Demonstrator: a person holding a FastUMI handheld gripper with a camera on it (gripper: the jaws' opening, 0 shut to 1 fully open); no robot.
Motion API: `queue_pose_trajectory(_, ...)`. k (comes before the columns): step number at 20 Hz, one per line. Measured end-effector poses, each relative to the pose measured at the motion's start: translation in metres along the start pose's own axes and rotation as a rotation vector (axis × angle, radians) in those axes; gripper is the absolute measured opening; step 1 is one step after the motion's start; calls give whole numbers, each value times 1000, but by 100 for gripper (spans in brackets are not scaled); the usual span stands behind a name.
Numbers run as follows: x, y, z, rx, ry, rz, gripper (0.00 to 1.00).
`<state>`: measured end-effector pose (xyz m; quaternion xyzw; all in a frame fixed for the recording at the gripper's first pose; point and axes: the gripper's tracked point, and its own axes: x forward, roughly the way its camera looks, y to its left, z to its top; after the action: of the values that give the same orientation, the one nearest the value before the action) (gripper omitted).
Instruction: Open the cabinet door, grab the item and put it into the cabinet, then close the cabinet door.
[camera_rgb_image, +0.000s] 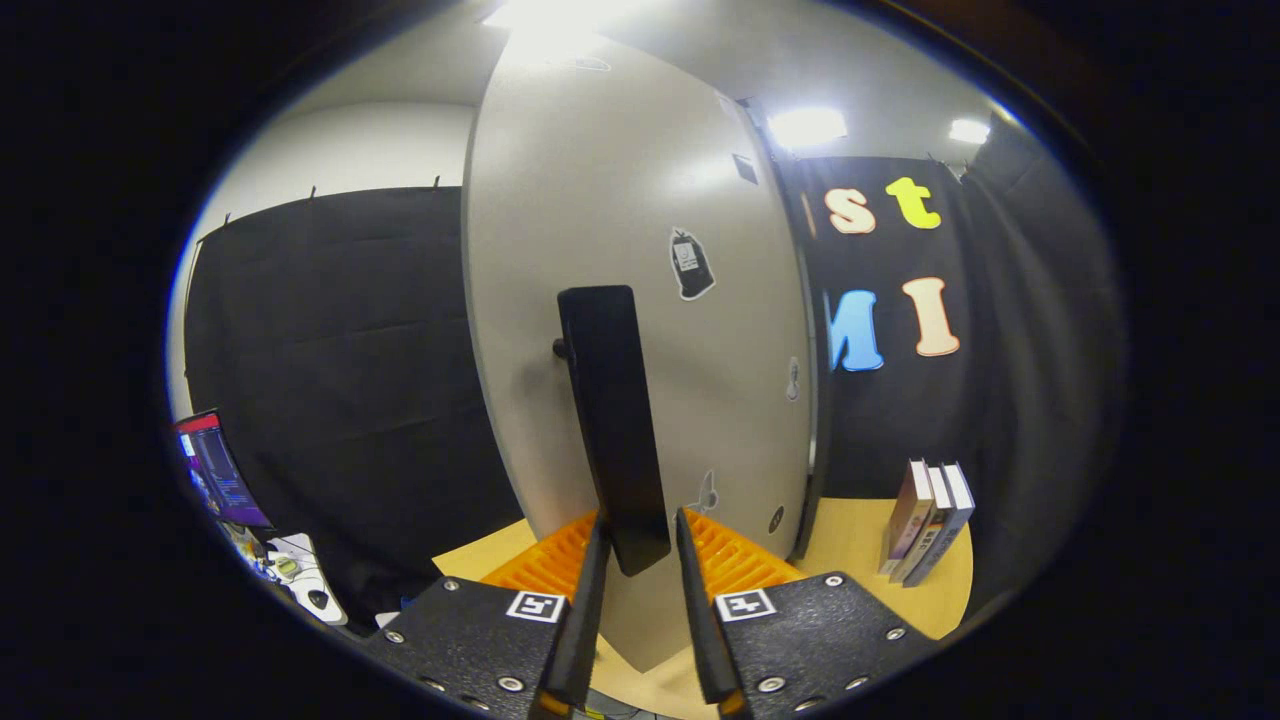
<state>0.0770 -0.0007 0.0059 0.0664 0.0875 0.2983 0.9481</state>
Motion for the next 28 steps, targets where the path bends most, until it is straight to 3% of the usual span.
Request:
queue_pose_trajectory(3, -2, -8, -5, 39, -24, -91, 73)
queue_pose_trajectory(7, -28, -33, -4, -16, -86, -268, 90)
queue_pose_trajectory(12, -63, -64, -27, -53, -148, -529, 91)
queue_pose_trajectory(15, -79, -36, -73, -54, -157, -594, 92)
queue_pose_trajectory(18, -69, 14, -131, -91, -145, -593, 92)
queue_pose_trajectory(23, 30, 108, -226, -67, -132, -470, 93)
queue_pose_trajectory(28, 124, 122, -293, -120, -94, -538, 94)
